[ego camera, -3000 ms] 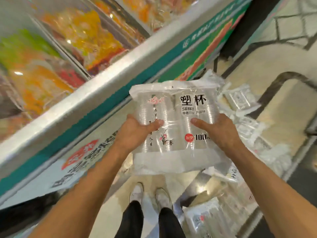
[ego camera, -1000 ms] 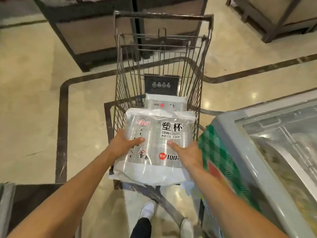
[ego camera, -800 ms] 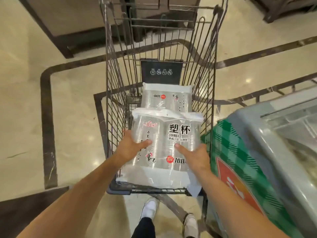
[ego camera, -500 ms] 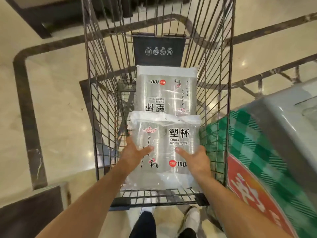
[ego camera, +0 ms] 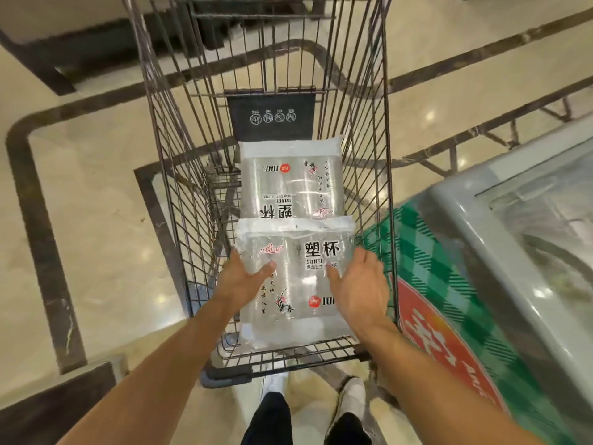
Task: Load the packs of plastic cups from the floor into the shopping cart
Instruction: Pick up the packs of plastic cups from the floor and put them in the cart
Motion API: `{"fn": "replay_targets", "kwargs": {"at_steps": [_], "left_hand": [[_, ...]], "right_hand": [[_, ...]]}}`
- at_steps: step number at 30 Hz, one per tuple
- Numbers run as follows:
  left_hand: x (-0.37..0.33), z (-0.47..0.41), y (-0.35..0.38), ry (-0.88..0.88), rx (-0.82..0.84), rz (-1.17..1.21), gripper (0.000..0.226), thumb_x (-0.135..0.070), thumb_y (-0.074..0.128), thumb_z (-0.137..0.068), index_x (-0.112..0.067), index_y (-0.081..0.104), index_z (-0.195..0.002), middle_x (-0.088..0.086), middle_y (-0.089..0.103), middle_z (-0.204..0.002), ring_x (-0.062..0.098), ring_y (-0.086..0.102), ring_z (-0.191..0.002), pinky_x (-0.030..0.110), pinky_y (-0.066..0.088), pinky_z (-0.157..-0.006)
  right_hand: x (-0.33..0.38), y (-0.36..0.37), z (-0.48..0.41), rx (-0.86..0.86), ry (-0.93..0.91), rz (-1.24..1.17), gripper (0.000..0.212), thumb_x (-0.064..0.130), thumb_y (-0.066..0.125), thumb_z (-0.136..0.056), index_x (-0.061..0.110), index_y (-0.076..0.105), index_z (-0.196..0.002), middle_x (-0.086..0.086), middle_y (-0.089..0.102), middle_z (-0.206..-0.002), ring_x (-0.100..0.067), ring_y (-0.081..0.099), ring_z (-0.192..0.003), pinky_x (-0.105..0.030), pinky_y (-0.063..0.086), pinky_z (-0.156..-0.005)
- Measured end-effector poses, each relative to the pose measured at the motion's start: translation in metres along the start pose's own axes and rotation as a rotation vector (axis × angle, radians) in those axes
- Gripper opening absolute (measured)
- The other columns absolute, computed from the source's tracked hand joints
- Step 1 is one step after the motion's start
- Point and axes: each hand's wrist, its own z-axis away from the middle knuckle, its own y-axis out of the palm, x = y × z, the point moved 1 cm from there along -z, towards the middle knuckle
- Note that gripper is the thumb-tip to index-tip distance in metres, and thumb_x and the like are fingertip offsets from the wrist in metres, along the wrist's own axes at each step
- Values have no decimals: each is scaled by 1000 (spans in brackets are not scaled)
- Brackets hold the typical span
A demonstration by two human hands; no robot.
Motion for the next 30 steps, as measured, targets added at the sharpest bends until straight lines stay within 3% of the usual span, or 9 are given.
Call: {"fn": "replay_targets", "kwargs": {"at_steps": [4,7,11,13,15,20,24,30], "left_hand": [[-91,93,-44,345,-132,-423,95,-70,52,-101,-20,14,-172,12,33,-173,35,33,-158,51,32,-127],[-163,161,-62,587,-218,-740,81,-63,40,-108,-21,15,-172,14,26,-175,36,23,-162,51,23,-131],[-250,262,-64,848,-306,-927,72,-56,34,-110,-21,21,-171,15,25,-176,37,19,-163,53,15,-131],[-282,313,-55,964,-331,-979,69,-54,38,-108,-20,30,-168,15,32,-172,37,26,-160,52,20,-129],[-306,363,-38,1085,-355,-1026,72,-55,38,-102,-20,37,-165,16,39,-167,38,33,-156,52,26,-126],[-340,477,26,1352,-390,-1124,73,-57,46,-101,-20,40,-164,18,42,-166,42,36,-155,57,28,-125],[-350,581,101,1574,-365,-1215,74,-57,37,-106,-22,23,-170,17,26,-175,40,22,-161,57,18,-130],[-319,743,239,1862,-248,-1244,72,-57,31,-105,-22,30,-169,19,30,-174,42,27,-160,58,20,-130]], "right_hand": [[1,-78,20,-98,-146,35,51,49,50,-106,9,54,-138,-13,62,-127,-31,59,-115,-46,51,-99],[-9,-146,43,-246,-225,79,49,42,49,-106,8,56,-142,-17,62,-136,-37,59,-122,-49,47,-107],[-41,-242,97,-470,-226,107,48,35,53,-104,7,57,-143,-20,59,-143,-39,56,-130,-50,38,-114],[-66,-283,134,-561,-180,100,48,33,57,-101,5,60,-139,-23,61,-140,-41,58,-126,-51,41,-111],[-97,-316,177,-606,-112,99,54,38,48,-97,4,61,-138,-22,62,-138,-41,59,-124,-52,42,-109],[-193,-364,296,-623,87,100,68,46,34,-94,8,55,-146,-16,60,-144,-38,52,-135,-54,32,-121],[-284,-375,404,-700,250,117,70,45,35,-93,7,55,-149,-16,60,-148,-36,53,-139,-55,34,-122],[-408,-359,579,-774,495,116,67,37,37,-92,0,61,-142,-23,63,-143,-40,59,-134,-58,43,-117]]}}
